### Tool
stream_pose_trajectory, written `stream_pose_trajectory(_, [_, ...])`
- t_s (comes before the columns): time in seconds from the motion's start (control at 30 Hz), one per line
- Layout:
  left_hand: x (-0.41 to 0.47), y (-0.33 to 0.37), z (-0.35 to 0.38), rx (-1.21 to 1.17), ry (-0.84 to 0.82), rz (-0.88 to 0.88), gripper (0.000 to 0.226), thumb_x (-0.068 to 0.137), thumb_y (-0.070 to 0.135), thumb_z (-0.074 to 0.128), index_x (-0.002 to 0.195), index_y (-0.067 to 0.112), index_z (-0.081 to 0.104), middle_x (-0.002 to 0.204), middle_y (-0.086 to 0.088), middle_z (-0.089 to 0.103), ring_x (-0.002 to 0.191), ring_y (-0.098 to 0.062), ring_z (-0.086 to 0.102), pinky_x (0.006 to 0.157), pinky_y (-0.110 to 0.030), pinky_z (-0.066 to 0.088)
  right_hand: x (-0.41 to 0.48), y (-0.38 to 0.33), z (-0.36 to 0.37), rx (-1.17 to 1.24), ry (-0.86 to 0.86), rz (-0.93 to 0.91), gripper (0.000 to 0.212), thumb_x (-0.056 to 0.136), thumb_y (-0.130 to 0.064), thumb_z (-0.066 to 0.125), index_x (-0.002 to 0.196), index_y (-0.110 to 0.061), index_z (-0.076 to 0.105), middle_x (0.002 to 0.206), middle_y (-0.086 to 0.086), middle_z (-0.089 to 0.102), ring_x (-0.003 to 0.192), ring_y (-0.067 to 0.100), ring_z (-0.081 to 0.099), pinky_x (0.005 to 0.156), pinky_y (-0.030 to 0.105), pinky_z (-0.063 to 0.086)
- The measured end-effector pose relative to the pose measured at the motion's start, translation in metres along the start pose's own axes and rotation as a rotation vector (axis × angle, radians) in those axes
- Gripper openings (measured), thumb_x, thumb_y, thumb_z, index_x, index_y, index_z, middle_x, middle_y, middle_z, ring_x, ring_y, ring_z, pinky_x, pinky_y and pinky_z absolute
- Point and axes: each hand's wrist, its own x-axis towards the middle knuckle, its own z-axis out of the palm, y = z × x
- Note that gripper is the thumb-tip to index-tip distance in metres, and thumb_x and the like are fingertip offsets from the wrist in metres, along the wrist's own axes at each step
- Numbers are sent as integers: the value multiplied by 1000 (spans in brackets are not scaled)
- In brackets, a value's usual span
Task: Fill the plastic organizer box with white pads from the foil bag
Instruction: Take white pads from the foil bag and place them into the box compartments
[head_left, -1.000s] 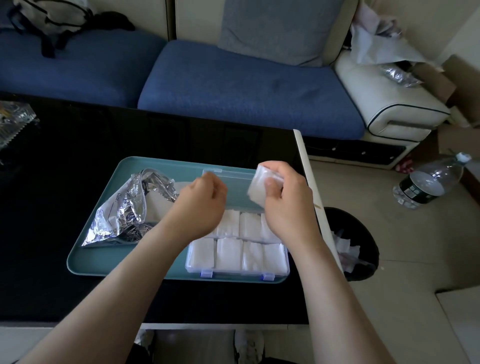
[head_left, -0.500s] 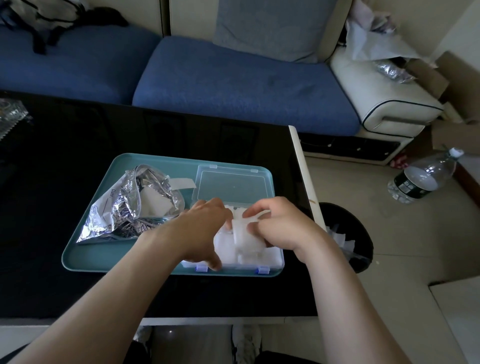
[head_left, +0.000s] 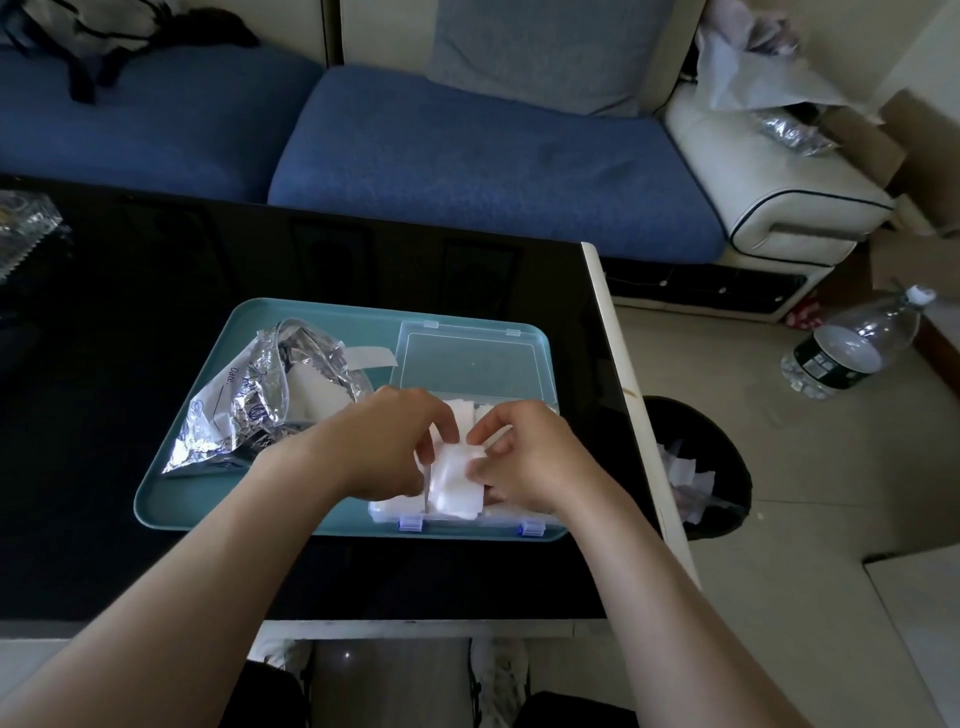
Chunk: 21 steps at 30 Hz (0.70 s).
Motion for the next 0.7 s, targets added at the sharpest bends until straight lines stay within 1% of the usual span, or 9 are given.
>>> stream_pose_trajectory(0.13, [1, 2, 2, -2, 18, 13, 50, 76, 24, 90, 118, 37, 66, 93, 15, 70, 82, 5, 59, 82, -30, 56, 0, -1, 8, -266, 131, -109, 23, 84, -19, 89, 97, -25, 70, 93, 4, 72, 78, 21, 74, 78, 36, 64])
stream_pose_trajectory(0.27, [2, 3, 7, 13, 13, -3, 53, 71, 37, 94, 115, 35, 65, 89, 13, 69, 85, -4, 65, 80, -32, 55, -3, -4, 11, -491, 206, -214, 22, 83, -27, 89, 92, -24, 69, 95, 0, 68, 85, 21, 66, 74, 32, 56])
stream_pose_trajectory(0.33, [2, 3, 9, 25, 28, 6, 50, 70, 39, 95, 111, 35, 66, 89, 14, 69, 85, -5, 66, 81, -33, 57, -2, -5, 12, -556, 162, -243, 11, 87, -21, 83, 90, -24, 73, 94, 1, 70, 87, 23, 66, 69, 32, 53])
stream_pose_trajectory(0.4, [3, 2, 9, 36, 49, 11, 42, 71, 35, 95, 103, 36, 68, 88, 16, 69, 85, -5, 67, 83, -35, 58, -1, -5, 12, -579, 76, -258, 11, 87, -16, 79, 90, -25, 74, 96, 1, 70, 90, 24, 66, 71, 34, 56])
stream_pose_trajectory(0.47, [5, -1, 10, 40, 69, 11, 32, 76, 24, 90, 98, 37, 72, 87, 16, 71, 85, -5, 69, 84, -35, 60, -2, -3, 8, -540, -2, -270, 19, 83, -23, 86, 95, -28, 73, 95, -3, 68, 94, 19, 64, 75, 35, 57])
stream_pose_trajectory(0.53, [8, -4, 10, 49, 113, 9, 28, 82, 12, 78, 95, 37, 78, 83, 17, 72, 84, -6, 71, 83, -36, 62, -4, -1, 4, -538, -53, -289, 38, 77, -32, 93, 110, -30, 74, 95, -7, 66, 97, 14, 60, 64, 27, 46])
stream_pose_trajectory(0.57, [9, -5, 10, 63, 136, 7, 33, 84, 7, 71, 93, 38, 80, 82, 17, 72, 83, -9, 72, 82, -37, 63, -4, -1, 4, -558, -59, -308, 47, 75, -35, 95, 116, -30, 74, 95, -8, 66, 96, 14, 59, 59, 25, 40])
stream_pose_trajectory(0.6, [10, -5, 10, 77, 139, 6, 37, 86, 6, 66, 92, 39, 81, 83, 15, 73, 81, -13, 73, 80, -39, 63, -4, -2, 3, -576, -54, -329, 55, 72, -37, 96, 121, -31, 73, 94, -8, 66, 95, 14, 60, 58, 25, 37])
stream_pose_trajectory(0.7, [9, -5, 12, 105, 99, -5, 32, 88, 12, 62, 89, 37, 81, 90, 5, 74, 79, -23, 74, 79, -41, 63, -2, -4, 3, -574, -24, -375, 67, 69, -35, 99, 130, -33, 71, 93, -10, 67, 93, 15, 62, 66, 29, 43])
